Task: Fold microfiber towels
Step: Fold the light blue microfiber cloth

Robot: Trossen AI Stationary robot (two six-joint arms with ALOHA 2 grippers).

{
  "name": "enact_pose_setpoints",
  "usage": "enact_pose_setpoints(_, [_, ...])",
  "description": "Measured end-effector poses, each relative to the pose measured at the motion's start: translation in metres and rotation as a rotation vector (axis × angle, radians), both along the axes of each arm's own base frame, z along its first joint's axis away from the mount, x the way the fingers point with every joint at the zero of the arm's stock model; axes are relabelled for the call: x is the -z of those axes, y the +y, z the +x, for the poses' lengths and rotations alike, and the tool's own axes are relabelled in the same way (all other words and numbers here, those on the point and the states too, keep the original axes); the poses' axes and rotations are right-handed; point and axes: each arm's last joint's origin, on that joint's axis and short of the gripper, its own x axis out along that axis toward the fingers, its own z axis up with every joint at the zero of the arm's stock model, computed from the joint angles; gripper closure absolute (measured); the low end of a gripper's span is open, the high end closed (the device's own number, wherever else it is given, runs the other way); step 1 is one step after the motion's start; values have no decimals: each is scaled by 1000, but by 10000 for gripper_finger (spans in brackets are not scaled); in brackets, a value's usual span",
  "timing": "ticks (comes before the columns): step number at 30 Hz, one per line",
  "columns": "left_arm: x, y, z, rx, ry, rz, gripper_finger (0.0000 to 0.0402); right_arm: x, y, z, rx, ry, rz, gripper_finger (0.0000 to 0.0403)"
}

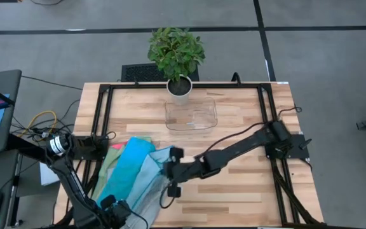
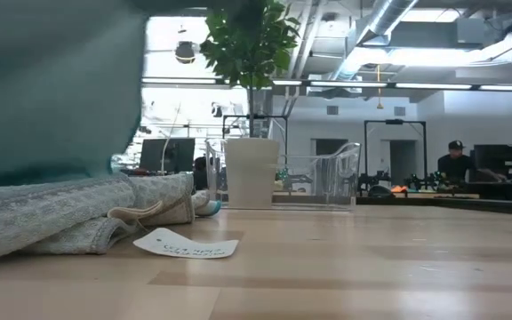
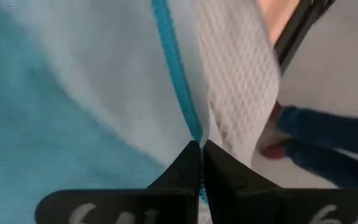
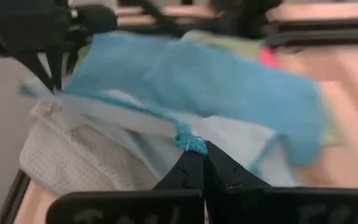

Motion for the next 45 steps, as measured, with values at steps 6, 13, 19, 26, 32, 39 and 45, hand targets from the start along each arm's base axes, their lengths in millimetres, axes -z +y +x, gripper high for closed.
enact_pose_setpoints(6, [-50, 20, 2, -52, -41, 159, 401, -58, -11, -40, 105, -6, 32, 394])
enact_pose_setpoints(13, [-104, 63, 30, 106, 12, 365, 401, -100, -4, -94, 312, -66, 18, 394])
enact_pose_setpoints(19, [-137, 97, 60, 306, -8, 481, 401, -122, 0, -138, 444, -107, 17, 394])
enact_pose_setpoints(26, [-180, 145, 84, 321, -101, 537, 401, -136, 6, -179, 518, -159, 62, 394])
enact_pose_setpoints(32, [-217, 181, 96, 358, -171, 592, 401, -152, 4, -203, 545, -250, 50, 394])
enact_pose_setpoints(39, [-244, 230, 109, 384, -173, 706, 401, -164, -28, -218, 630, -261, -44, 394])
enact_pose_setpoints(45, [-255, 275, 116, 417, -104, 802, 401, -168, -60, -230, 695, -195, -142, 394])
